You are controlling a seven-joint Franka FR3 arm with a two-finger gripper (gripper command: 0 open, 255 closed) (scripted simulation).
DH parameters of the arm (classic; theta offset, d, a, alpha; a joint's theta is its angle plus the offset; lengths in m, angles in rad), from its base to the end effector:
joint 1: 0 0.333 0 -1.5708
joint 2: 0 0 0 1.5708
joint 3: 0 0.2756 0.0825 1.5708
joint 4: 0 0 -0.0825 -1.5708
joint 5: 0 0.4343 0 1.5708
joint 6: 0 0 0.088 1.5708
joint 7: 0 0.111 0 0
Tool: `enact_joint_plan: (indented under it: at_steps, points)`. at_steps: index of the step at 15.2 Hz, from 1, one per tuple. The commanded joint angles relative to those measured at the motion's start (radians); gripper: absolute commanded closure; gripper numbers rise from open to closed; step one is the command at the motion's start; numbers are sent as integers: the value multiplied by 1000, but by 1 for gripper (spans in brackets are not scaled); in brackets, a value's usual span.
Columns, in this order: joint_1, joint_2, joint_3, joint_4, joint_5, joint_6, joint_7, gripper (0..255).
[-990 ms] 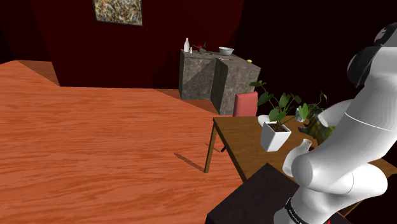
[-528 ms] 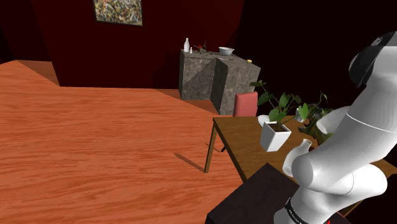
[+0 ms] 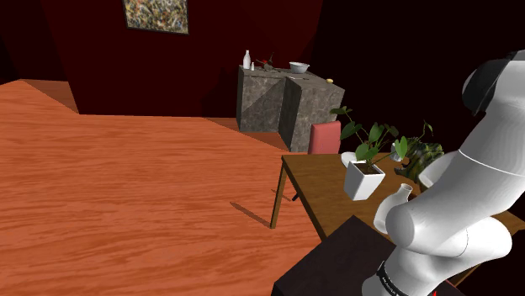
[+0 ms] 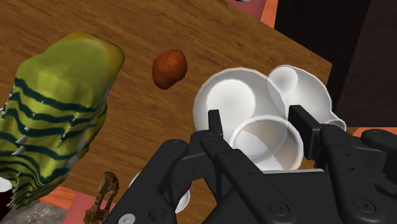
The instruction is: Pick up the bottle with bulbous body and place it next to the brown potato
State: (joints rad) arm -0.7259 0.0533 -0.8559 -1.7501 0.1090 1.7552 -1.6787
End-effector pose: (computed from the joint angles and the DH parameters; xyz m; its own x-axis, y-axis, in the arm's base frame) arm 0.0097 -0.6189 0.4803 0.9948 0.0744 0.0691 0.0761 -0.9968 -0.0228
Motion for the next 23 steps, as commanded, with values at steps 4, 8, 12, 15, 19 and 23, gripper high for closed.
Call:
enact_joint_plan:
  at_steps: [4,8,12,15,19,23]
  points:
    - [1,2,2,-67,4,69,-5,255]
    - [0,12,2,-113,13,121,-15,255]
    - [-2,27,3,-154,27,171,-27,255]
    - [-5,41,4,-183,41,208,-38,255]
    - [-9,64,6,-218,63,257,-56,255]
    - [-16,91,11,-249,89,304,-76,255]
